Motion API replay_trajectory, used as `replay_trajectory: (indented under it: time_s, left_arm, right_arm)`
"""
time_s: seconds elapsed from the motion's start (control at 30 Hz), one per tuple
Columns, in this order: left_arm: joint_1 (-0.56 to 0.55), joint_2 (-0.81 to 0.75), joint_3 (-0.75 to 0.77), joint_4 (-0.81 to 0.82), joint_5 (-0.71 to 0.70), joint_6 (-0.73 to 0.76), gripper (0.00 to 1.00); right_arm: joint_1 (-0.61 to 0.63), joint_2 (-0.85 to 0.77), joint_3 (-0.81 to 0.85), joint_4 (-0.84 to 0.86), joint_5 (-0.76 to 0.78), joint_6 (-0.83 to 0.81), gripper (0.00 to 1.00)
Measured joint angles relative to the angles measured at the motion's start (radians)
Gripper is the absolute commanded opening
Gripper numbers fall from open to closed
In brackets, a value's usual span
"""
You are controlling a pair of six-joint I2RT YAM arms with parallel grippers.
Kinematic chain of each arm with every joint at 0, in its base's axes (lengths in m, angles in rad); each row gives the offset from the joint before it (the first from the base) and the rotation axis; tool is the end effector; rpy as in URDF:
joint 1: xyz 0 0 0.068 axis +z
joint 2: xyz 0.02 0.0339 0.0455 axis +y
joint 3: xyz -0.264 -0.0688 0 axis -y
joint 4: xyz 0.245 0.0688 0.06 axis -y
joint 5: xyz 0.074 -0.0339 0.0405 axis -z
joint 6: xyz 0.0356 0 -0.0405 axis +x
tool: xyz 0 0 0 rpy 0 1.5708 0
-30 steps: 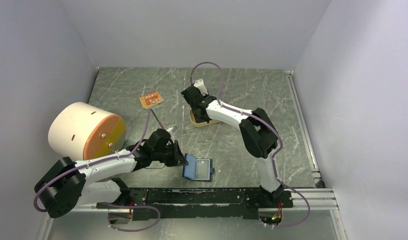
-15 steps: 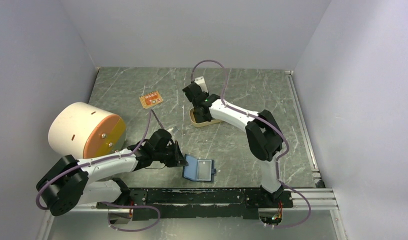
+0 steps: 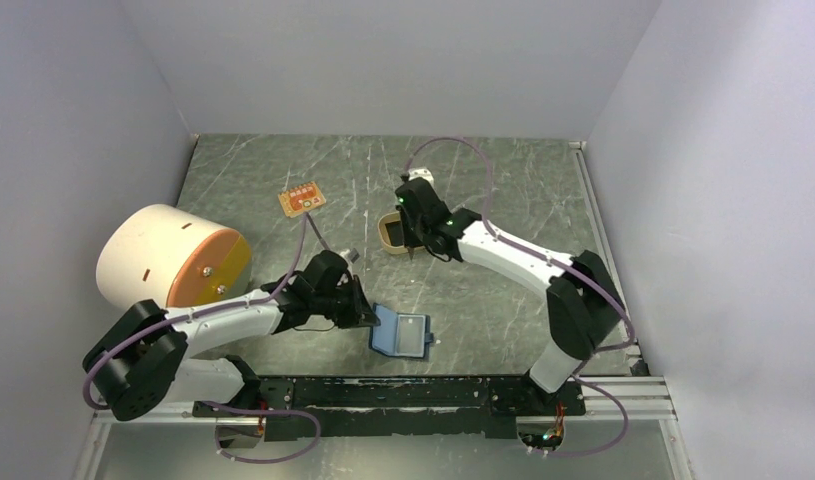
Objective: Put the credit cards into the card holder
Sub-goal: Pick up the credit card from the storage box, then insert the credit card into the card holder.
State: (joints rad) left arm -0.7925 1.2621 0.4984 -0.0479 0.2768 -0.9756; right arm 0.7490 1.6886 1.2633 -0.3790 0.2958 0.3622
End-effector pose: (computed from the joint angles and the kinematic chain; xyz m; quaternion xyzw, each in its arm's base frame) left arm 0.1565 -0.1726 0.1604 -0.0332 0.9208 -0.3651 0.1336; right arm 0.2809 0.2470 0.2514 -0.1222 0.9108 0.0790 0.3863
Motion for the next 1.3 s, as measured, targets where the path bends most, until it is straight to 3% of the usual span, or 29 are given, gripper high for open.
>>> replay_trajectory:
  time_s: [0.33, 0.43, 0.57, 0.9, 1.3]
  left_arm:
    - [0.096, 0.003, -0.018, 0.048, -0.012, -0.008, 0.09]
    - [0.103, 0.012, -0.024, 0.049, -0.023, -0.008, 0.18]
    - [0.109, 0.045, -0.029, 0.052, -0.029, -0.006, 0.22]
    - [0.11, 0.071, -0.044, 0.052, -0.026, 0.013, 0.25]
    - [0.11, 0.059, -0.105, 0.114, 0.013, 0.007, 0.25]
  right_arm:
    - [0.0, -0.292, -0.316, 0.122, -0.204, 0.109, 0.0]
    - [0.0, -0.394, -0.431, 0.189, -0.27, 0.168, 0.0]
    - [0.005, -0.482, -0.581, 0.303, -0.344, 0.274, 0.0]
    - [0.05, -0.492, -0.792, 0.529, -0.413, 0.462, 0.0]
    - [0.085, -0.46, -0.892, 0.668, -0.384, 0.569, 0.0]
